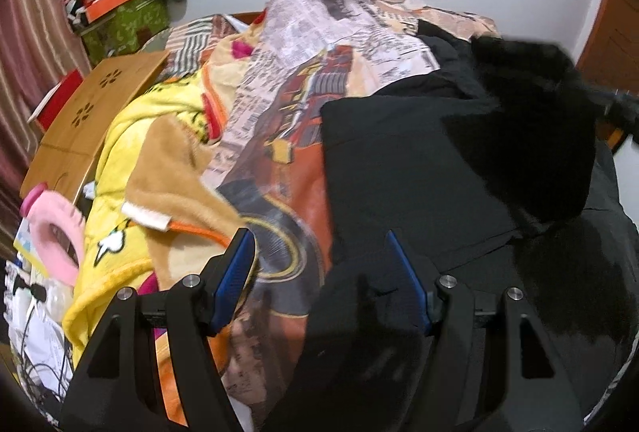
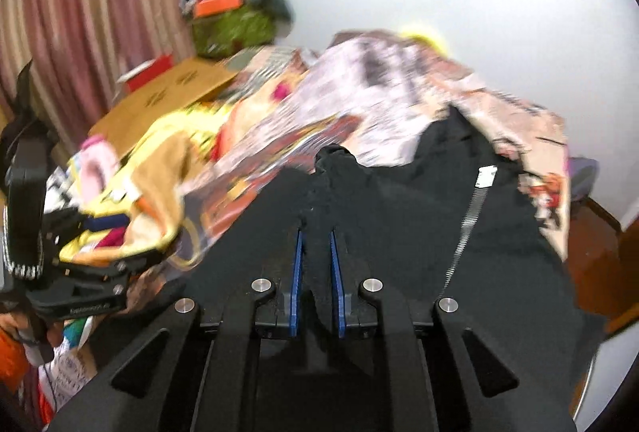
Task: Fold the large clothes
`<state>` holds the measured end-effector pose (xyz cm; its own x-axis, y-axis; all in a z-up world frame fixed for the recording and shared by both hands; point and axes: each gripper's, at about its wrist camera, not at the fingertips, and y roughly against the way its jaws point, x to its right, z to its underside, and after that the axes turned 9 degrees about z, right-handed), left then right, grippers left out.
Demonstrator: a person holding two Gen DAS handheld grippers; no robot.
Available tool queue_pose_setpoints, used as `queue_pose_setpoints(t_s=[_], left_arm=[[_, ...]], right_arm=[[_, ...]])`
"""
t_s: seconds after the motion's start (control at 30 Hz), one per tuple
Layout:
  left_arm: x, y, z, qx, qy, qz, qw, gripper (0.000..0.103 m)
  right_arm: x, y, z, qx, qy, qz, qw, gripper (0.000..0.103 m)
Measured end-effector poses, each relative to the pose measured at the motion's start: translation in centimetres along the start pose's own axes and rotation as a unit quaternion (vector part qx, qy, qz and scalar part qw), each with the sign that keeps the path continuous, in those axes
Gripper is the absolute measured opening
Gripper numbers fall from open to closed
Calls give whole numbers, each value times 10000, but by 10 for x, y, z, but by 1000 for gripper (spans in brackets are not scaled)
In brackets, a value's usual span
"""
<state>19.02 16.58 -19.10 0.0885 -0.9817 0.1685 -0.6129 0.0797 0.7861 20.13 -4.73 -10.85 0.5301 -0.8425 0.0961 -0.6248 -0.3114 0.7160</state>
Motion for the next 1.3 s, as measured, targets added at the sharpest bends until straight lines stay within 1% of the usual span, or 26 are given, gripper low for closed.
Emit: queue_pose_setpoints(t_s=[0.17, 0.33, 0.5, 0.63, 0.73, 0.87, 0.97, 1.1, 1.3], left_arm=[[25, 0, -11, 76, -248, 102, 9996, 67], [54, -1, -24, 131, -490, 234, 9984, 67], [87, -9, -33, 106, -729, 402, 9965, 67], [110, -18, -35, 42, -869, 537, 9948, 67], [124, -29, -34, -58, -875, 673, 9939, 67], [137, -51, -30, -346, -798, 805, 9930, 67], [146, -69, -24, -574, -839, 816, 9915, 67], [155, -80, -14, -755, -906, 839, 9895, 67], [161, -79, -10, -747, -961, 740, 9898, 67]], right_arm=[[54, 21, -1, 224, -641, 302, 9972, 11], [92, 39, 11, 348, -1027, 518, 9928, 11], [123, 47, 32, 297, -1409, 602, 9878, 11], [145, 47, 52, 132, -1697, 516, 9841, 11], [157, 43, 70, -51, -1908, 450, 9806, 11], [170, 31, 95, -397, -2140, 421, 9751, 11], [173, 30, 110, -522, -2190, 500, 9730, 11], [174, 29, 125, -636, -2220, 626, 9709, 11], [173, 23, 136, -938, -2141, 760, 9693, 11]])
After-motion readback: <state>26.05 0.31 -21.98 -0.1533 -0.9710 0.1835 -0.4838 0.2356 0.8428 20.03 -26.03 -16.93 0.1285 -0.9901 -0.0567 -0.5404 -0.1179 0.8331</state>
